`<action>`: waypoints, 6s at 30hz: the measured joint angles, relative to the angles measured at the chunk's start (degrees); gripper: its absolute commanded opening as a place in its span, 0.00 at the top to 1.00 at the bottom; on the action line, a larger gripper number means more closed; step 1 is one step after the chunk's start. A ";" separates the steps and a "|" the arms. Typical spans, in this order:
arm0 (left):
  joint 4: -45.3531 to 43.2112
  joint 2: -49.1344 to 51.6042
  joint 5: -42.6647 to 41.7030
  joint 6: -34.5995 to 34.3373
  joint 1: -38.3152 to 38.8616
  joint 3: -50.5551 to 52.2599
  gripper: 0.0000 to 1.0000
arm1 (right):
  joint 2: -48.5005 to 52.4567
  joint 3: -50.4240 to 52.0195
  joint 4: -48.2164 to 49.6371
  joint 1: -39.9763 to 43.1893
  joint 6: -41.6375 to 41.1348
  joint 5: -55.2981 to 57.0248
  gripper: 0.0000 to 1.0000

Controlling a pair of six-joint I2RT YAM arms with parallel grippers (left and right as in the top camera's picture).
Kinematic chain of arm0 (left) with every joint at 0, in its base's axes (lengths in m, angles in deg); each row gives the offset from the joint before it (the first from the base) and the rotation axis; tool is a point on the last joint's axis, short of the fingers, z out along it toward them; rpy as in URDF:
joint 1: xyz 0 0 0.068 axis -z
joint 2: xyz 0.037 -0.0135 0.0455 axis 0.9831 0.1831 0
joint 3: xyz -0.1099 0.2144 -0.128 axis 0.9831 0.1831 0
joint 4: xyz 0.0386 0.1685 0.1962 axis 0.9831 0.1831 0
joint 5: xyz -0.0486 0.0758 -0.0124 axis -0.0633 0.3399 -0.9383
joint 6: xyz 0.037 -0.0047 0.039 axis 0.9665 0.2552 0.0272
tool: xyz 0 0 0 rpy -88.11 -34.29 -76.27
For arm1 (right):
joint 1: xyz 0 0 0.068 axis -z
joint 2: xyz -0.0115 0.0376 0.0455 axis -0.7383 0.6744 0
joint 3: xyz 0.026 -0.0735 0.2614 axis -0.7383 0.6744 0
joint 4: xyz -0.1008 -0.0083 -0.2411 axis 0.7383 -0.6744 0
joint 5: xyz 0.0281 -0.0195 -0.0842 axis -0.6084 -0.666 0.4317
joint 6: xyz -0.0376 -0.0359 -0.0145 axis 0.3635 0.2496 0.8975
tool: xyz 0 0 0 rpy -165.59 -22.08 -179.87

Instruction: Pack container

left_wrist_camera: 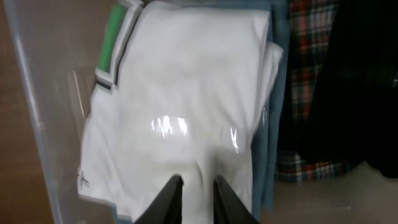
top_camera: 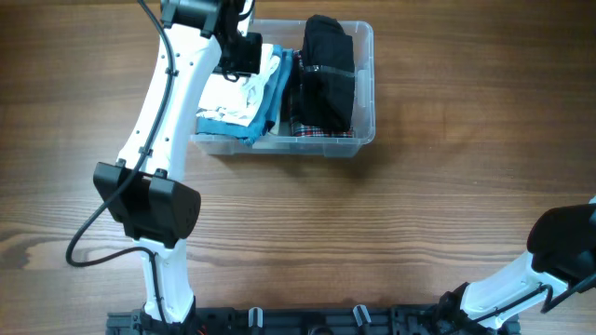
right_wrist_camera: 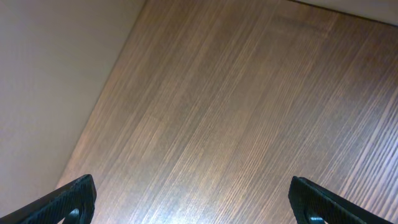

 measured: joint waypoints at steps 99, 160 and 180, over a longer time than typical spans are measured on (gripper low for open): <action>-75.95 -121.07 -13.86 -7.67 -18.73 129.02 0.00 | 0.00 0.00 0.02 0.00 0.00 -0.02 0.00; -76.13 -121.22 -13.81 -7.67 -18.73 129.13 0.00 | -107.71 119.97 64.37 -32.06 40.89 -12.81 0.00; -76.13 -121.22 -13.81 -7.67 -18.73 129.13 0.00 | -107.71 119.97 64.26 -32.06 40.89 -12.57 0.00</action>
